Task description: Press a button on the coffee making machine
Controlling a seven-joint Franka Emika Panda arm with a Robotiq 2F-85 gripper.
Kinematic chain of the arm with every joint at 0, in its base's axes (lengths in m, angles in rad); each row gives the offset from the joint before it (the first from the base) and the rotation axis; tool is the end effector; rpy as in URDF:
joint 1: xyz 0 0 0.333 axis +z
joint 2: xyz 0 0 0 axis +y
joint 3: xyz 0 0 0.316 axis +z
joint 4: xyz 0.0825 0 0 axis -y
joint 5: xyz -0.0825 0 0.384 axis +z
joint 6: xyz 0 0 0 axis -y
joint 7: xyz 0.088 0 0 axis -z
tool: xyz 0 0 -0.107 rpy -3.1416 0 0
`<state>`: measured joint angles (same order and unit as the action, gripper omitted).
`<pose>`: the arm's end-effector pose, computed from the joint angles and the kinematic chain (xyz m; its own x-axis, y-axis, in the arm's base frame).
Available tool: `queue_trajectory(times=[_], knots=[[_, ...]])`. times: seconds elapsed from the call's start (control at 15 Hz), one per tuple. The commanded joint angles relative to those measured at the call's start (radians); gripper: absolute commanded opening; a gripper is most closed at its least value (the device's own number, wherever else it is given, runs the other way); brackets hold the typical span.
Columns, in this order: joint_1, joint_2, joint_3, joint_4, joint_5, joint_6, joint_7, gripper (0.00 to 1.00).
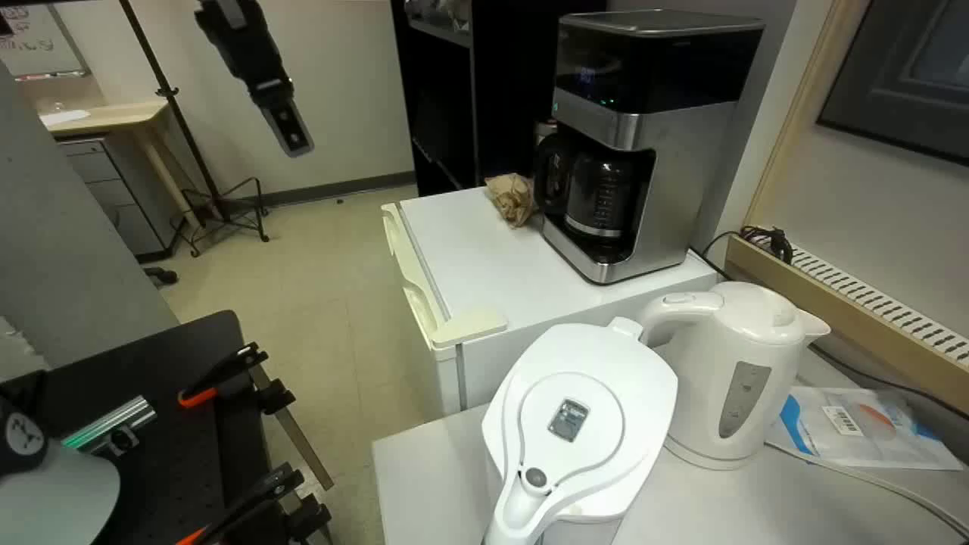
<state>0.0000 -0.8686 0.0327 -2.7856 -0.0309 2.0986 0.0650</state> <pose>0.3071 0.0081 0.4580 0.9829 -0.0241 0.1828 -0.0323 -0.9986 0.0422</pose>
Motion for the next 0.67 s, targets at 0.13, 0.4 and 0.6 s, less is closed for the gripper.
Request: queue_trajectory(times=[0.13,0.4,0.6], knots=[[-0.002,0.006,0.002,-0.007,0.002,-0.004,-0.001,1.00],[-0.002,0.009,0.002,-0.007,0.002,-0.004,-0.001,1.00],[-0.002,0.009,0.002,-0.007,0.002,-0.004,-0.001,1.00]])
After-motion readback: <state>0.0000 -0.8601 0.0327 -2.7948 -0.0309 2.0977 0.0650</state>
